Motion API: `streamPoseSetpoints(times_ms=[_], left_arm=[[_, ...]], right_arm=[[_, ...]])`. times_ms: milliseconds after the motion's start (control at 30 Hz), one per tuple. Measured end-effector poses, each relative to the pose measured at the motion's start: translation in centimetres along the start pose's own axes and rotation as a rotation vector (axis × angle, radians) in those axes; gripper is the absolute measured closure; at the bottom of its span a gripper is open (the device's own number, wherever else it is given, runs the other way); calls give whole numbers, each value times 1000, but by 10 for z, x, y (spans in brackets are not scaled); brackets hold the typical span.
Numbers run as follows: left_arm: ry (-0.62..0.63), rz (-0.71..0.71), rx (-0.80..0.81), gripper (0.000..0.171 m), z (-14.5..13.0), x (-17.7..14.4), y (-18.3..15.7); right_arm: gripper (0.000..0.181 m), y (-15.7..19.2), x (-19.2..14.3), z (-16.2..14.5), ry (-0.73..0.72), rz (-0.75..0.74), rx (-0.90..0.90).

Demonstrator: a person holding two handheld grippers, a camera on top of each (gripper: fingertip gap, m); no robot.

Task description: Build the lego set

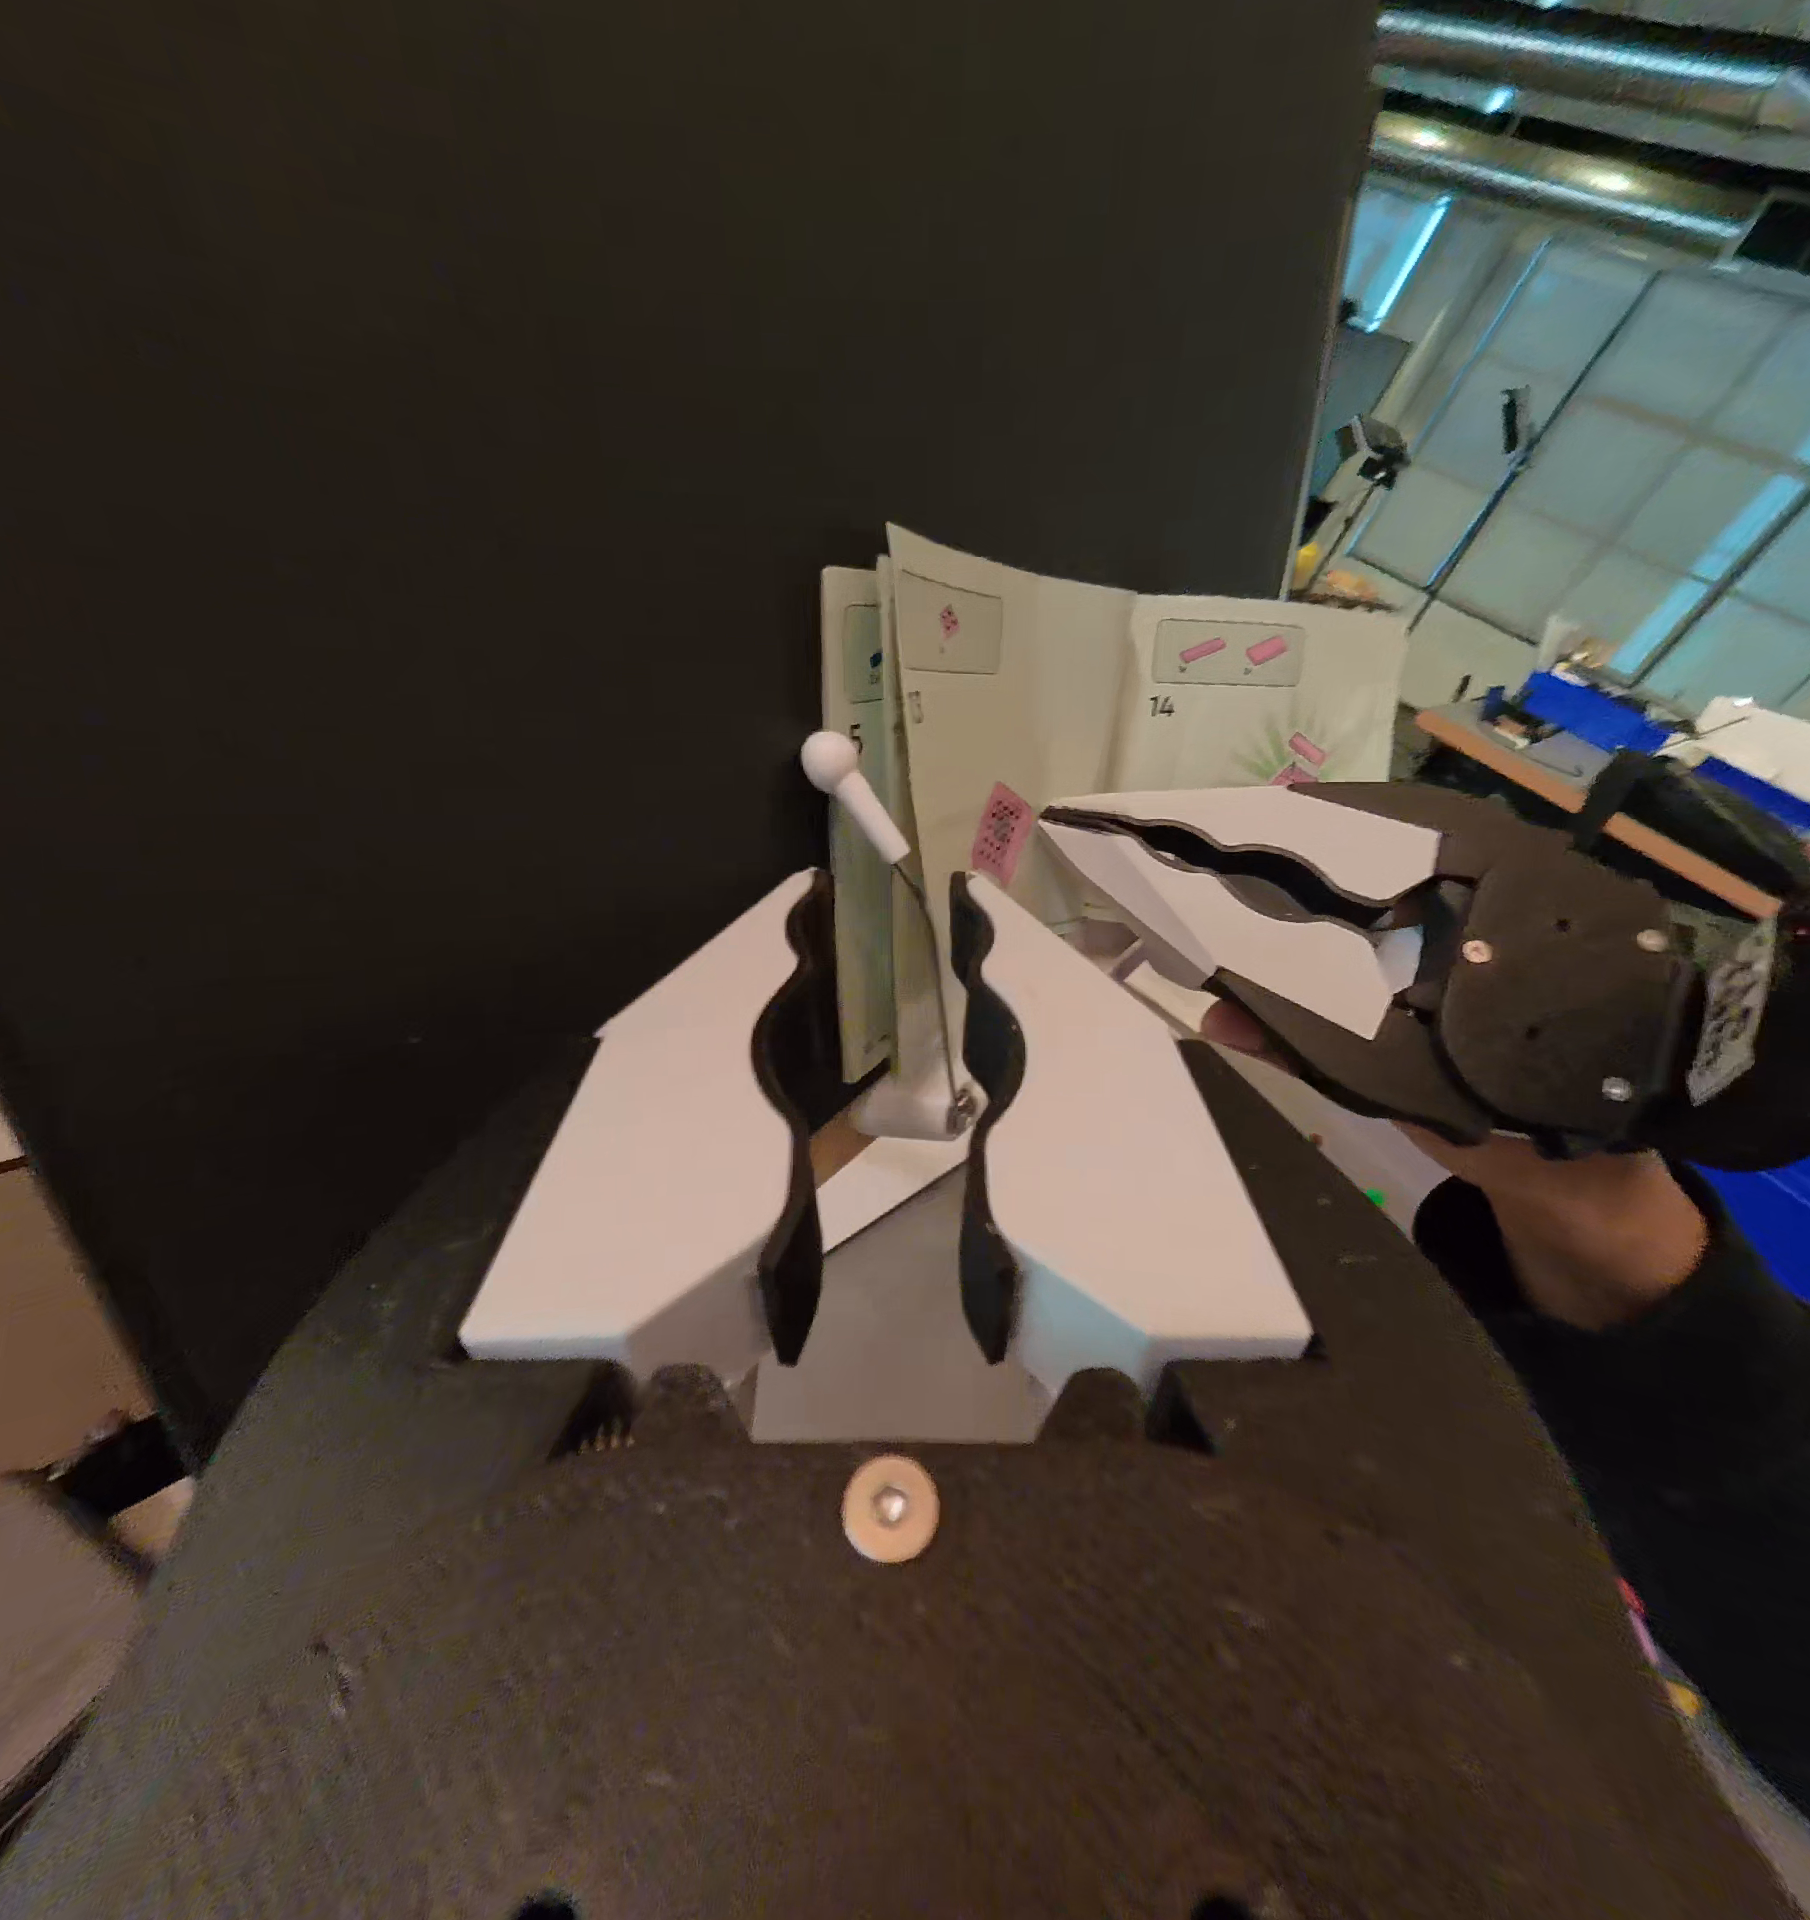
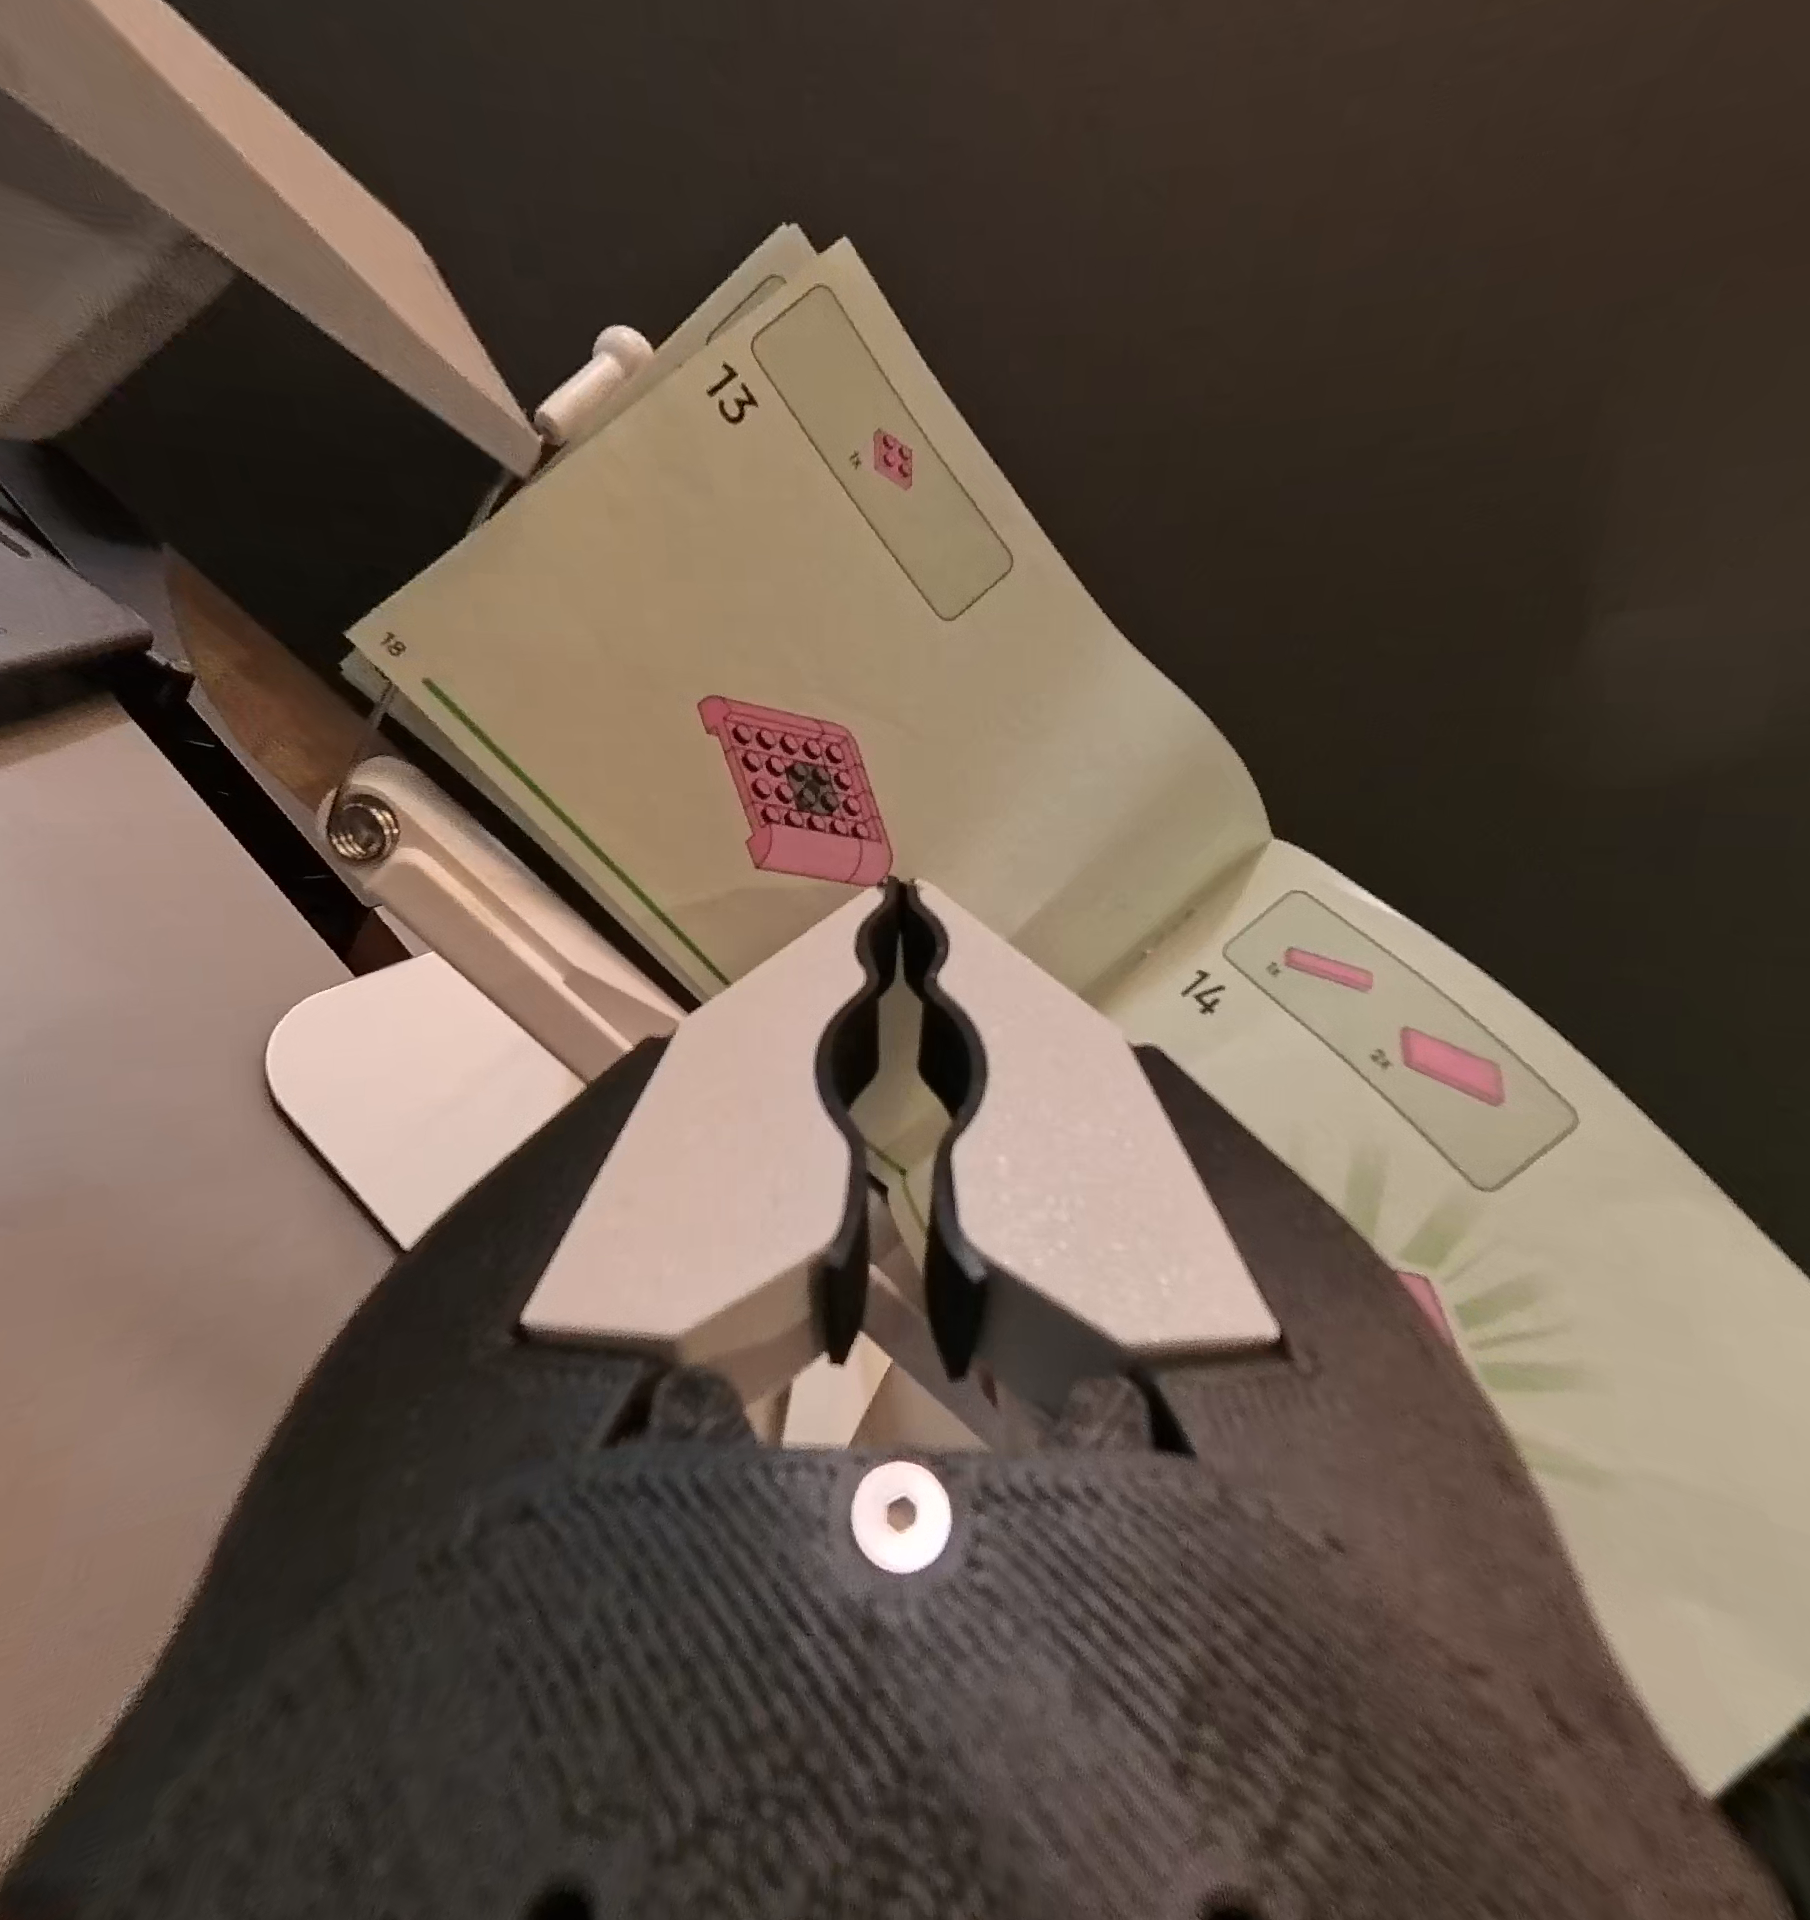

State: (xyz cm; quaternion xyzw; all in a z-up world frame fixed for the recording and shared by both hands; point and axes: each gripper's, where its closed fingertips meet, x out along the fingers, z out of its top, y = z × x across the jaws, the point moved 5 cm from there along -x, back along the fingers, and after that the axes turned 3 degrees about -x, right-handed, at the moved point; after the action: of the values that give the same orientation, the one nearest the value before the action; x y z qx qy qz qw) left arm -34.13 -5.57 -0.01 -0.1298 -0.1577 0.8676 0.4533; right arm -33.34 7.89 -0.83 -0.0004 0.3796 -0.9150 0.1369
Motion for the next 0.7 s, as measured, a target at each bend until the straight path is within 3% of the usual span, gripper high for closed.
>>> streamPoseSetpoints(times_ms=[100,200,500,700], left_arm=[[-20,-45,-44,152,-1,4,-3],[-24,-41,-46,169,-4,8,-3],[74,-24,29,169,-4,-4,5],[67,-68,142,169,-4,-6,-1]], right_arm=[[181,-1,0,0,10,-13,-5],[181,-1,0,0,8,-18,-17],[181,-1,0,0,10,-19,6],[181,5,2,4,2,-35,-29]])
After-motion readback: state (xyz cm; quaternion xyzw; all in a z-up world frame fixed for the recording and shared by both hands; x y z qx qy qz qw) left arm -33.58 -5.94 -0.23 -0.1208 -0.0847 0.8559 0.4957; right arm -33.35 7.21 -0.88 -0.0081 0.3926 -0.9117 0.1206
